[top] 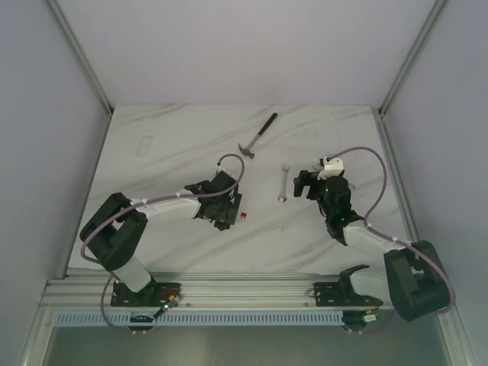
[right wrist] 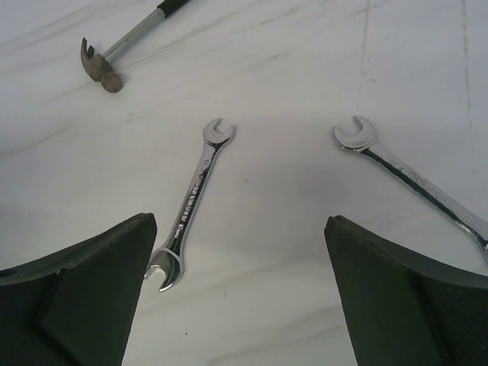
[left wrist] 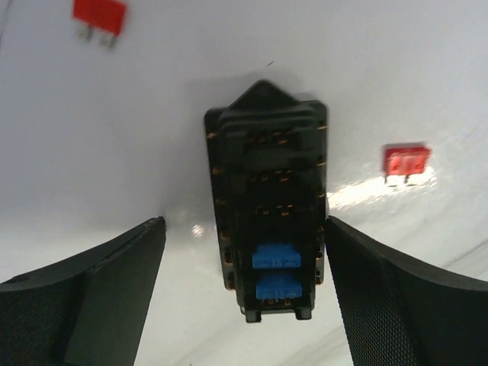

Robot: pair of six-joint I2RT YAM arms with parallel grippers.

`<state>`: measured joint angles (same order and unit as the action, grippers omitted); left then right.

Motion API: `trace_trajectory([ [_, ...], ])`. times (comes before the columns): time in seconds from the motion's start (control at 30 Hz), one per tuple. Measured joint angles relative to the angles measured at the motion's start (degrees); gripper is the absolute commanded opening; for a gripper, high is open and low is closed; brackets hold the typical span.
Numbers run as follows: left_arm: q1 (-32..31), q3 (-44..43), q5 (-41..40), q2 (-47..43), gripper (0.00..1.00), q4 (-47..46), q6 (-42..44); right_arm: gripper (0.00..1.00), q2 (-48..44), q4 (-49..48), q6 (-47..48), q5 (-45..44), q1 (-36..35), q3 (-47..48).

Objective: Snap on the fuse box
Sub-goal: Move the fuse box base at the center of the board, then pick up the fuse from the center of the board.

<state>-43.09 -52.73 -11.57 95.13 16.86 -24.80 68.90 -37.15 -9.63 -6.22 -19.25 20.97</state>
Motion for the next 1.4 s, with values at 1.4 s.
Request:
trace_trajectory([
  [1.4, 9.7, 8.7, 17.2, -6.1, 0.65, -12.4, 6.6, 0.75, 21.9, 21.7, 3.9, 7.4, -10.1, 23.5],
])
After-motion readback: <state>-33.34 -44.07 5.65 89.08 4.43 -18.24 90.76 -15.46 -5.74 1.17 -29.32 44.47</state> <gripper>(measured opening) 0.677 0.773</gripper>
